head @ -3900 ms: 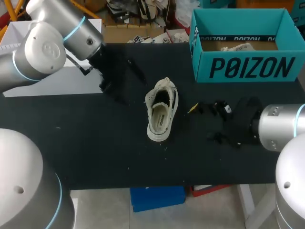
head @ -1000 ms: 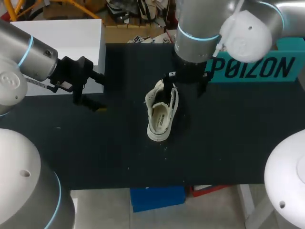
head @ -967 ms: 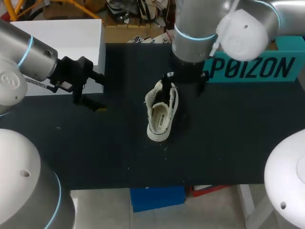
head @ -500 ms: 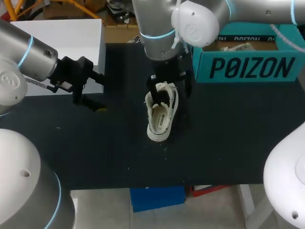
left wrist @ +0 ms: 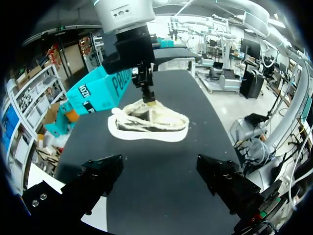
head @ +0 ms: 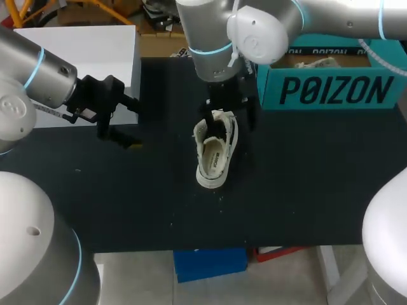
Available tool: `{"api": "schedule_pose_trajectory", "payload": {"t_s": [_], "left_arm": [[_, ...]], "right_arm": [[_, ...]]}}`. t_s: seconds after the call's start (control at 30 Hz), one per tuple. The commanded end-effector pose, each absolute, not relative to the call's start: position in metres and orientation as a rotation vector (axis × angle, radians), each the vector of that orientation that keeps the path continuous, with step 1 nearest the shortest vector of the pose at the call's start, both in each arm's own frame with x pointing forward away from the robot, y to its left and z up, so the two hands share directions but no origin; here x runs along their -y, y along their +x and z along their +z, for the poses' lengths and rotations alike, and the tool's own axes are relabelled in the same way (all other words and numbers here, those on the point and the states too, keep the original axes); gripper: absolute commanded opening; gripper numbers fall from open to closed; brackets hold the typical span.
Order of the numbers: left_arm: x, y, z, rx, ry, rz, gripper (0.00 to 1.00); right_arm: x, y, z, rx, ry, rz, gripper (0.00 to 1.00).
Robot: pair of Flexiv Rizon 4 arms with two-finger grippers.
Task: Take the shoe out of the shoebox, open the shoe tongue, remove and reinsert the insole, then place the shoe into the shoebox
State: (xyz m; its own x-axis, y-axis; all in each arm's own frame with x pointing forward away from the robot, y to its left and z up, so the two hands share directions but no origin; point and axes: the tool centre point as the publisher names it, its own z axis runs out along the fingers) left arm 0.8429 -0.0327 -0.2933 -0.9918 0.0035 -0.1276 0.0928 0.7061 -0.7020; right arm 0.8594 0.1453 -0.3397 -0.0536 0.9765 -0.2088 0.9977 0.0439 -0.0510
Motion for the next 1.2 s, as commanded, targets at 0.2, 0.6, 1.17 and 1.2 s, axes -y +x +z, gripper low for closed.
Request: {"api": "schedule_pose_trajectory", "payload": {"t_s": [0.2, 0.6, 1.17, 1.2], "left_arm": [[0.033, 0.842, -0.295, -2.79, 0.079, -1.155, 1.0], [0.033, 0.842, -0.295, -2.79, 0.079, -1.155, 1.0], [0.033, 0.842, -0.295, -2.79, 0.079, -1.155, 1.0], [0.033, 0.842, -0.295, -2.79, 0.079, -1.155, 1.0]], "right_arm": [[-0.134, 0.861, -0.351, -2.173, 2.109, -0.195, 0.6], [-0.14, 0.867, -0.372, -2.178, 2.136, -0.163, 0.73], [-0.145, 0.873, -0.403, -2.154, 2.142, -0.154, 0.68], [-0.146, 0.873, -0.404, -2.155, 2.143, -0.155, 0.68]]}}
